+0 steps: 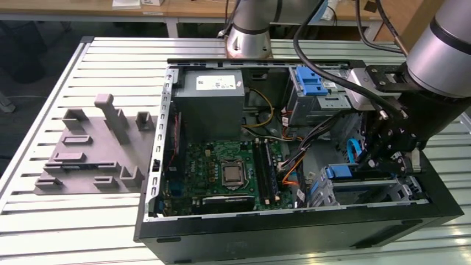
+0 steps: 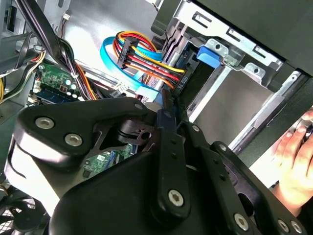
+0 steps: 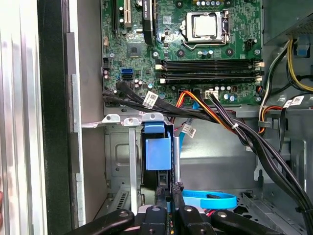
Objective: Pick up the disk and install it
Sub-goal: 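Insert the second disk wire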
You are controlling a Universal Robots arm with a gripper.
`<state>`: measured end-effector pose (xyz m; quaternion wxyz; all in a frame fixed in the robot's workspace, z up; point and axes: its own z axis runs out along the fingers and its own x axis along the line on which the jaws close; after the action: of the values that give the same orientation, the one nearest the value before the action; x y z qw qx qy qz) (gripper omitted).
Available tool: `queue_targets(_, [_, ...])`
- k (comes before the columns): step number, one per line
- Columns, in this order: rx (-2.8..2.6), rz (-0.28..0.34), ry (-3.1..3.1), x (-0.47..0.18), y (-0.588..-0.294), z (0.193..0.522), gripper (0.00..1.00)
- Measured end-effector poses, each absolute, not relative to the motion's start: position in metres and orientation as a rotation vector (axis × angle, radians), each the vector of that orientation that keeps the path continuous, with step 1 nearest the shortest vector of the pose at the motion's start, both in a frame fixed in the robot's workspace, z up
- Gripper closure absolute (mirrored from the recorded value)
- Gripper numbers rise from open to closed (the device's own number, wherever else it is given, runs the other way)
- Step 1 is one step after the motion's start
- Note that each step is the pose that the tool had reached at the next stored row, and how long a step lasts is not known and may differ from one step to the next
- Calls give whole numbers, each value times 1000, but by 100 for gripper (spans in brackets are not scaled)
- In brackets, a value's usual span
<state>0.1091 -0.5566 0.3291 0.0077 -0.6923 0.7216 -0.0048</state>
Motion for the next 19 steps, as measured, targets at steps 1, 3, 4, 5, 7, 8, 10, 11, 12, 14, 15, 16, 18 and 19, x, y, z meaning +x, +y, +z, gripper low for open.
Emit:
queue_targets(1, [-2164, -15, 2256, 109, -557, 329, 84])
queue_targets(3, [-2164, -15, 2256, 109, -557, 329, 84])
queue_targets(4, [-2164, -15, 2256, 109, -557, 329, 84])
queue_targets(5, [-2164, -15, 2256, 109, -557, 329, 84])
queue_targets(7, [-2164, -15, 2256, 109, -557, 329, 84])
queue_targets(8, [-2164, -15, 2256, 109, -557, 329, 84])
queue_targets(10, [-2164, -14, 2255, 109, -557, 328, 83])
queue_targets(11, [-2164, -14, 2255, 109, -557, 328, 76])
queue_targets(12, [-2164, -14, 2255, 109, -557, 329, 76])
queue_targets(14, [-2164, -15, 2256, 109, -557, 329, 76])
queue_targets(15, [-2164, -15, 2256, 109, -557, 329, 76])
queue_targets(16, [-2164, -15, 2256, 109, -557, 330, 76])
queue_targets(18, [-2164, -14, 2256, 109, -557, 330, 75])
queue_targets(19, [-2164, -14, 2256, 109, -557, 330, 70])
